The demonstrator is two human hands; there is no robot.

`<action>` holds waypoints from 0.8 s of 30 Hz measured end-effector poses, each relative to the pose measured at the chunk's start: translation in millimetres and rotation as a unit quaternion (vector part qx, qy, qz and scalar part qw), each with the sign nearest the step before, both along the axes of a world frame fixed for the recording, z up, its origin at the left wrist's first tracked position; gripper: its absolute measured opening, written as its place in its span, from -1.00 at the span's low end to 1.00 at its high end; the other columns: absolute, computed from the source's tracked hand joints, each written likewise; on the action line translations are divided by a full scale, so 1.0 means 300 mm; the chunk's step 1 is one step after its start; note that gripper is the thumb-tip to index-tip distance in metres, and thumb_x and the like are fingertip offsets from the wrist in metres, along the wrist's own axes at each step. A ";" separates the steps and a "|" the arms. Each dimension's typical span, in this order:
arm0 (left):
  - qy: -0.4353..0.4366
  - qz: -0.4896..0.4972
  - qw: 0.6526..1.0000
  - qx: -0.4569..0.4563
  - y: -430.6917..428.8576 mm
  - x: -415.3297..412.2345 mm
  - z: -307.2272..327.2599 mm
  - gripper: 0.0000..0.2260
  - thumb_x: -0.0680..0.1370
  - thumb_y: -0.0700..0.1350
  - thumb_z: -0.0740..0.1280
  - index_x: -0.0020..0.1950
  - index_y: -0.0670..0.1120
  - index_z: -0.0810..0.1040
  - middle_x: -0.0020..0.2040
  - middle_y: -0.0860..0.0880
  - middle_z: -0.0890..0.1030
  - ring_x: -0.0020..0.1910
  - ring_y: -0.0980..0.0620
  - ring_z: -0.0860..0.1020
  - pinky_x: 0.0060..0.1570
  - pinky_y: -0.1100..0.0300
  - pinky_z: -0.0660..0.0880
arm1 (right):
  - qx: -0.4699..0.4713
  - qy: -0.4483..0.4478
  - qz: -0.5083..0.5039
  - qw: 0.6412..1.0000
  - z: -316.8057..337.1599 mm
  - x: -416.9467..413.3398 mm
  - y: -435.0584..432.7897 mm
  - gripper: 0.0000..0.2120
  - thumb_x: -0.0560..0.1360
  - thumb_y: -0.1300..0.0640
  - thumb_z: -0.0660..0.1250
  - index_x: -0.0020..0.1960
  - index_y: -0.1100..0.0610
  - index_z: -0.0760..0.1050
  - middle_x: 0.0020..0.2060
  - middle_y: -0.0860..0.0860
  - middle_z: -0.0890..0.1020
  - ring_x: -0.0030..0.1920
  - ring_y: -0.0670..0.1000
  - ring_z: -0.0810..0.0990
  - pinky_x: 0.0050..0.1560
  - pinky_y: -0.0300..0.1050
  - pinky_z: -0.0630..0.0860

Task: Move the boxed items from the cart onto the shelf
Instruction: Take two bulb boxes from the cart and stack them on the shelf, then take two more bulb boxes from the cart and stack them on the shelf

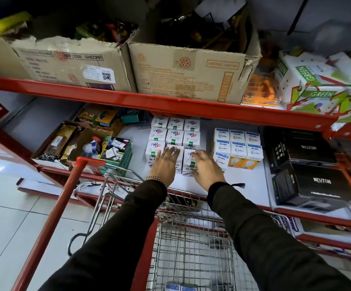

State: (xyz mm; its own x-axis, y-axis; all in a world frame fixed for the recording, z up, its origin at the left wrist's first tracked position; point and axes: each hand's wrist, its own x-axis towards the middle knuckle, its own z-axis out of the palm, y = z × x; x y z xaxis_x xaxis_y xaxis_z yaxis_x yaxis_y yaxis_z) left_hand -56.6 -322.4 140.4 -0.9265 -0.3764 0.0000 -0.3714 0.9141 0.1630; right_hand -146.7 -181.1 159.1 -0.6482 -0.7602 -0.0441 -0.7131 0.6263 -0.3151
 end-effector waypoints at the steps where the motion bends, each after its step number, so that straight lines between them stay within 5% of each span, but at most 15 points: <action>1: 0.014 0.003 1.000 0.002 0.013 0.016 0.008 -0.38 0.54 -0.34 0.18 0.60 -0.10 0.16 0.58 -0.14 0.25 0.60 -0.12 0.16 0.61 -0.05 0.05 | -0.006 0.001 -0.001 1.000 0.006 0.009 0.009 -0.42 0.51 0.28 0.32 0.51 0.13 0.30 0.46 0.08 0.34 0.43 0.13 0.39 0.33 0.03 0.49; 8: 0.100 0.001 0.994 0.042 0.166 0.180 0.005 -0.50 0.51 -0.21 0.31 0.46 -0.08 0.41 0.39 -0.11 0.49 0.40 -0.12 0.43 0.42 0.02 0.40 | -0.057 -0.002 -0.016 0.998 -0.023 0.127 0.120 -0.53 0.52 0.18 0.33 0.42 0.12 0.39 0.33 0.08 0.44 0.36 0.13 0.42 0.30 0.02 0.49; 13: 0.080 0.003 0.995 0.051 0.307 0.321 -0.103 -0.59 0.49 -0.16 0.31 0.36 -0.07 0.51 0.25 -0.10 0.56 0.21 -0.16 0.53 0.18 -0.06 0.48 | -0.036 -0.027 -0.008 0.999 -0.146 0.260 0.249 -0.59 0.52 0.18 0.33 0.36 0.08 0.44 0.25 0.08 0.47 0.30 0.15 0.43 0.26 0.06 0.50; 19: -0.085 -0.036 0.991 0.099 0.416 0.485 -0.305 -0.55 0.55 -0.08 0.24 0.45 -0.05 0.39 0.39 -0.07 0.45 0.34 -0.12 0.43 0.28 0.01 0.42 | 0.061 -0.102 0.002 0.993 -0.349 0.445 0.403 -0.51 0.53 0.08 0.38 0.43 0.07 0.37 0.36 0.08 0.39 0.36 0.13 0.41 0.27 -0.01 0.51; 24: -0.287 -0.092 0.944 0.135 0.474 0.594 -0.473 -0.38 0.53 0.00 0.37 0.55 -0.01 0.24 0.51 -0.08 0.32 0.46 -0.13 0.34 0.40 -0.02 0.39 | 0.186 -0.199 0.035 0.962 -0.506 0.577 0.486 -0.37 0.48 0.01 0.45 0.48 0.06 0.30 0.44 0.08 0.31 0.43 0.15 0.33 0.32 0.01 0.48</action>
